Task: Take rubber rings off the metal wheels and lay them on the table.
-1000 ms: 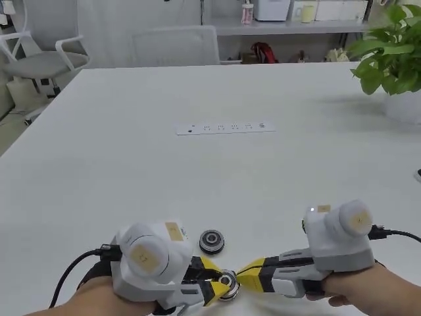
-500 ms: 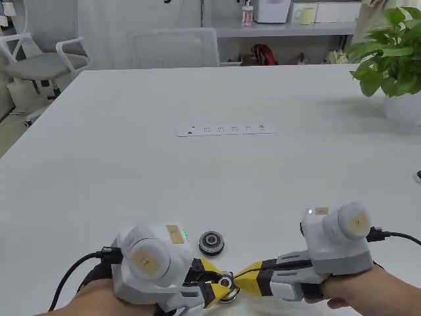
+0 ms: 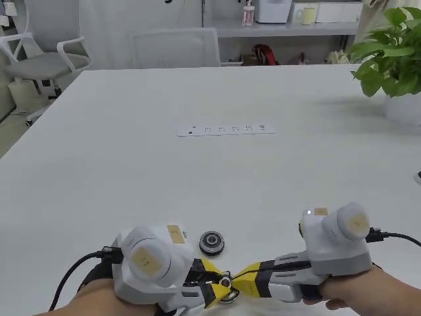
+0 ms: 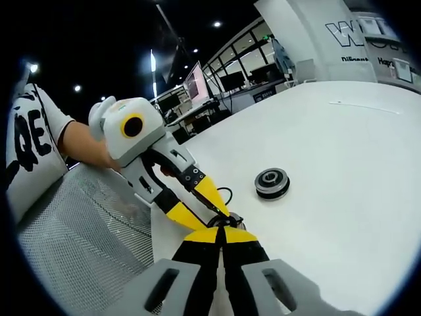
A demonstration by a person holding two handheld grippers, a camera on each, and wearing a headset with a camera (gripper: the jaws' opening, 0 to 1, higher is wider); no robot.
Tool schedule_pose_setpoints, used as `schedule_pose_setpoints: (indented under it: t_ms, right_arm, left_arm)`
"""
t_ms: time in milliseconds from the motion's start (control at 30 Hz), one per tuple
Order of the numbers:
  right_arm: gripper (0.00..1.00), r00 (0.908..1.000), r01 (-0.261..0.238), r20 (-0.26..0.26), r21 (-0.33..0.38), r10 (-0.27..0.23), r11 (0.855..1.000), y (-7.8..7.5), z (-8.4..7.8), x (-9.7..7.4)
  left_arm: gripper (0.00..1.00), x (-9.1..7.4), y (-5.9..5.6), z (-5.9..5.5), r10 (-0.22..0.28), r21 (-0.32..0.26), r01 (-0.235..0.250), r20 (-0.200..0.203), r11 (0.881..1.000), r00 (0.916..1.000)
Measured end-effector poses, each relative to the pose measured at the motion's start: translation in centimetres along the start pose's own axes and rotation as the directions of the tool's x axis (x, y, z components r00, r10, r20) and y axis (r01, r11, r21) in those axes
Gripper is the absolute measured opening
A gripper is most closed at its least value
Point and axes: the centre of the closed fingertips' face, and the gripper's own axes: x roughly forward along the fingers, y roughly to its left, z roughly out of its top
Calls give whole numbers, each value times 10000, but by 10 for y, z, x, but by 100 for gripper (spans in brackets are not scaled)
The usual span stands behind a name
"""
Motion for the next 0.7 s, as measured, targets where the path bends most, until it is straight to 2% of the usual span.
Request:
schedule_pose_setpoints:
  t_ms: [133, 200, 233, 267, 700]
  right_arm:
    - [0, 9999, -101, 69, 34, 101, 9999, 2, 2, 0]
    - [0, 9987, -481, 146, 120, 479, 9988, 11, 4, 3]
    - [0, 9964, -848, 69, -65, 849, 9964, 20, 3, 5]
    - [0, 9984, -562, 47, -123, 563, 9983, 16, 5, 2]
    - [0, 10000, -39, 91, -5, 39, 10000, 1, 3, -2]
  left_arm:
    - [12, 0, 0, 0, -5, -6, 5, 4, 10000, 10000]
    - [12, 0, -1, 0, 6, -2, -6, 4, 10000, 10000]
    - [12, 0, -1, 0, -10, 37, 10, -28, 10000, 10000]
    - [12, 0, 0, 1, 4, 26, -4, 30, 10000, 10000]
    - [13, 0, -1, 1, -85, 43, 85, 116, 10000, 9999]
